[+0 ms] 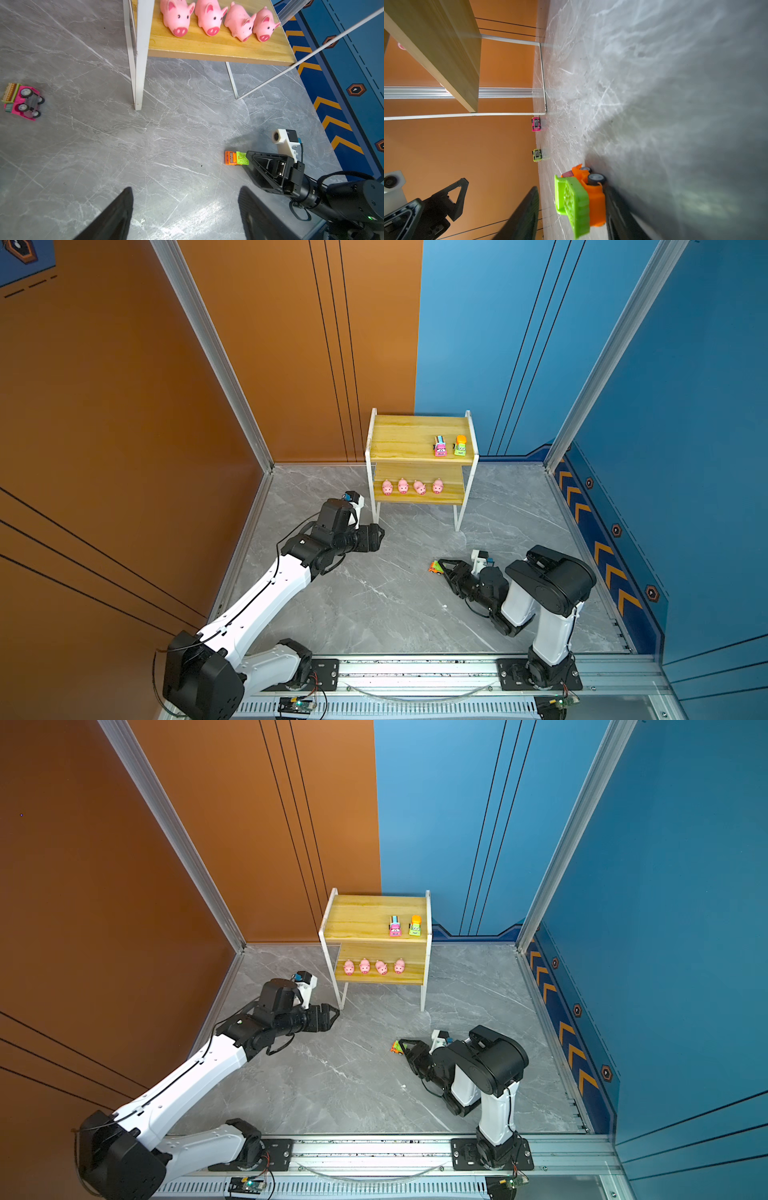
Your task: Place and organize the plastic toys onto the shelf
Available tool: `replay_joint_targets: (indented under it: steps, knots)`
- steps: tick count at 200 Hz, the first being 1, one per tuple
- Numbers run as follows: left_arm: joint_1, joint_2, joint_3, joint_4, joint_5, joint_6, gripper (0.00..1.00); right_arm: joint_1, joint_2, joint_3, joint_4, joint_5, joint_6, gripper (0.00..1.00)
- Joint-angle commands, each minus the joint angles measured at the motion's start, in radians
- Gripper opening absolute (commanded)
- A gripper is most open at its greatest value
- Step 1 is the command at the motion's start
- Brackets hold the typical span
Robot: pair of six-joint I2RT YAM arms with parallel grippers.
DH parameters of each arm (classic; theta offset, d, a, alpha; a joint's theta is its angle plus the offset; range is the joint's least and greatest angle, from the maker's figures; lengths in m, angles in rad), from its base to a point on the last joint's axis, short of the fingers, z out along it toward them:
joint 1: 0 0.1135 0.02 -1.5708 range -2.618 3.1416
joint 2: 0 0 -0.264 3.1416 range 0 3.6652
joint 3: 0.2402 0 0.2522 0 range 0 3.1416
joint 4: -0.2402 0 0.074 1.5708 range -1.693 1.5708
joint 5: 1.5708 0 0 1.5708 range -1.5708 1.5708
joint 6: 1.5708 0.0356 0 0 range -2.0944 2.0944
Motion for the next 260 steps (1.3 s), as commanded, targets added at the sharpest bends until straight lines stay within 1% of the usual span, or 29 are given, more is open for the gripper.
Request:
replay_joint_targets:
  steps: [1,36,78,98,114,131,152,161,181,196,222,241,260]
  knots:
    - [-0.004,-0.004,0.001,0.010,0.012,0.018,0.81,-0.023,0.034,-0.052,-0.094,0.096,-0.016,0.55]
    - [-0.007,0.006,0.002,0.009,0.010,0.016,0.81,-0.064,0.024,-0.064,-0.099,0.139,-0.044,0.58]
    - [-0.009,0.015,0.002,0.010,0.005,0.016,0.80,-0.126,0.033,-0.040,-0.107,0.156,-0.059,0.60]
    - [-0.009,0.020,0.003,0.010,0.005,0.017,0.80,-0.138,0.008,-0.020,-0.159,0.172,-0.071,0.59]
    - [-0.008,0.020,0.003,0.010,0.004,0.018,0.80,-0.149,-0.041,-0.001,-0.241,0.185,-0.100,0.59]
    - [-0.006,0.023,0.004,0.010,0.005,0.019,0.81,-0.157,-0.133,0.032,-0.392,0.212,-0.153,0.59]
    - [-0.003,0.029,0.006,0.010,0.009,0.019,0.81,-0.151,-0.299,0.102,-0.688,0.264,-0.247,0.61]
    - [-0.003,0.029,0.008,0.010,0.010,0.019,0.81,-0.149,-0.358,0.124,-0.788,0.282,-0.277,0.61]
    - [0.001,0.031,0.009,0.011,0.012,0.018,0.81,-0.149,-0.455,0.151,-0.938,0.307,-0.327,0.63]
    - [0.000,0.029,0.008,0.011,0.014,0.018,0.81,-0.128,-0.539,0.148,-1.043,0.340,-0.351,0.63]
    - [0.000,0.029,0.007,0.011,0.019,0.015,0.81,-0.038,-0.746,0.117,-1.229,0.424,-0.336,0.63]
    - [-0.002,0.033,0.008,0.015,0.028,0.012,0.81,0.037,-0.917,0.083,-1.359,0.468,-0.279,0.63]
    - [-0.004,0.035,0.009,0.018,0.039,0.008,0.81,0.095,-1.054,0.049,-1.451,0.476,-0.202,0.63]
